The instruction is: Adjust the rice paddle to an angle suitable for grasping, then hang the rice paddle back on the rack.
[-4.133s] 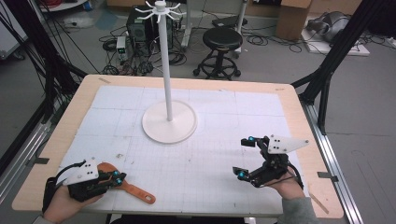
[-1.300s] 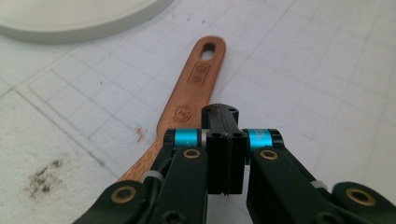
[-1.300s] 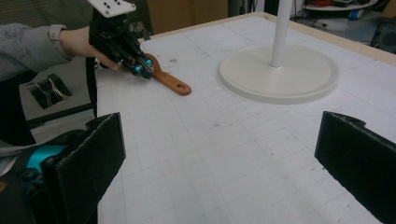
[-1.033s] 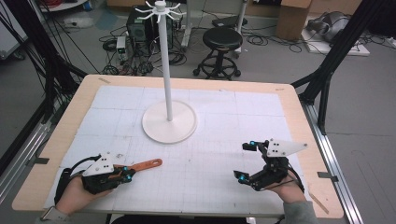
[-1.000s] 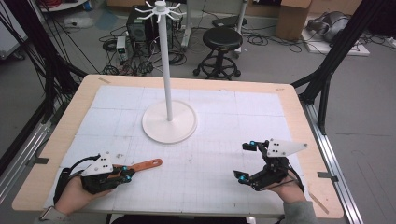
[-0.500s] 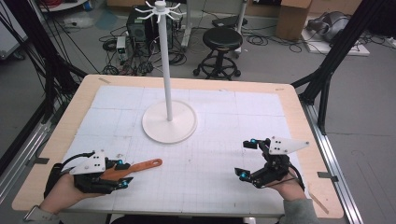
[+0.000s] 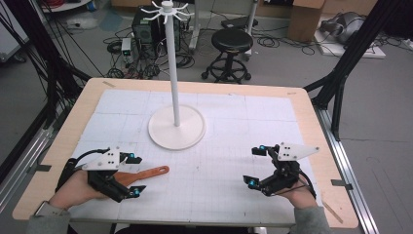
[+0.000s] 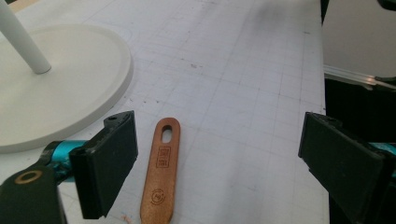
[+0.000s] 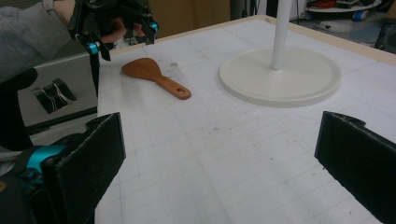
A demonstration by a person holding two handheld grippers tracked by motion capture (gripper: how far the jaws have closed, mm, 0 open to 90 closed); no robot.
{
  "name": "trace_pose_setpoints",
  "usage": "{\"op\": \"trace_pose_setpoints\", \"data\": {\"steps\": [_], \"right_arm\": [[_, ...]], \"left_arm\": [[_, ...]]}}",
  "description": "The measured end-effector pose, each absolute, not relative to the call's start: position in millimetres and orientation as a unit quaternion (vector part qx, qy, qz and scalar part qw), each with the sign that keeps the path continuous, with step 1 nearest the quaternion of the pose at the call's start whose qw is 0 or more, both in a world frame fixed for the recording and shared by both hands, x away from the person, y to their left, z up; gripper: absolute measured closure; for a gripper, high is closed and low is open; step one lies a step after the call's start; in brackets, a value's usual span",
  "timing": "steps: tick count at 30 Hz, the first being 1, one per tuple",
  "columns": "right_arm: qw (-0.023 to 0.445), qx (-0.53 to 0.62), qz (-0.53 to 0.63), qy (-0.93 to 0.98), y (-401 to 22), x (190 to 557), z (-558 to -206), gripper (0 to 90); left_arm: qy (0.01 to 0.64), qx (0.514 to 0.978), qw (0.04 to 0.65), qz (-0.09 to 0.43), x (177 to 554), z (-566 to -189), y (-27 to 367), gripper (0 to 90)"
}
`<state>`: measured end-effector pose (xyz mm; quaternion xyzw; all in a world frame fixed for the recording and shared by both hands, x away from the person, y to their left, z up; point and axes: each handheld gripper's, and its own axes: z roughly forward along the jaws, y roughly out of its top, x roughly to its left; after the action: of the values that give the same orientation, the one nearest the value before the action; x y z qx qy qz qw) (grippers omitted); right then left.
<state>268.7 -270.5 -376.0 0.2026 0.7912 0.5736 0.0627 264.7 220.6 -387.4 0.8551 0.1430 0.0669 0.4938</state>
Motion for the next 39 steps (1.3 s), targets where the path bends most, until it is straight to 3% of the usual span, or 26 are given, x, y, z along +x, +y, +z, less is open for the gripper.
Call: {"op": "trace_pose_setpoints", "data": {"steps": [6, 11, 39], "right_arm": [[0.063, 0.202, 0.574, 0.791, -268.8, 273.3, -377.5, 0.6], [0.059, 0.200, 0.572, 0.794, -266.4, 274.5, -378.4, 0.6], [0.064, 0.209, 0.575, 0.788, -277.4, 261.1, -379.1, 0.6]], "left_arm": [[0.153, 0.850, 0.500, 0.058, 279.8, -391.3, 223.9, 12.3], [0.169, 0.851, 0.488, 0.093, 287.8, -395.7, 224.3, 12.4], [0.160, 0.871, 0.462, 0.057, 301.5, -414.2, 220.8, 12.4]]}}
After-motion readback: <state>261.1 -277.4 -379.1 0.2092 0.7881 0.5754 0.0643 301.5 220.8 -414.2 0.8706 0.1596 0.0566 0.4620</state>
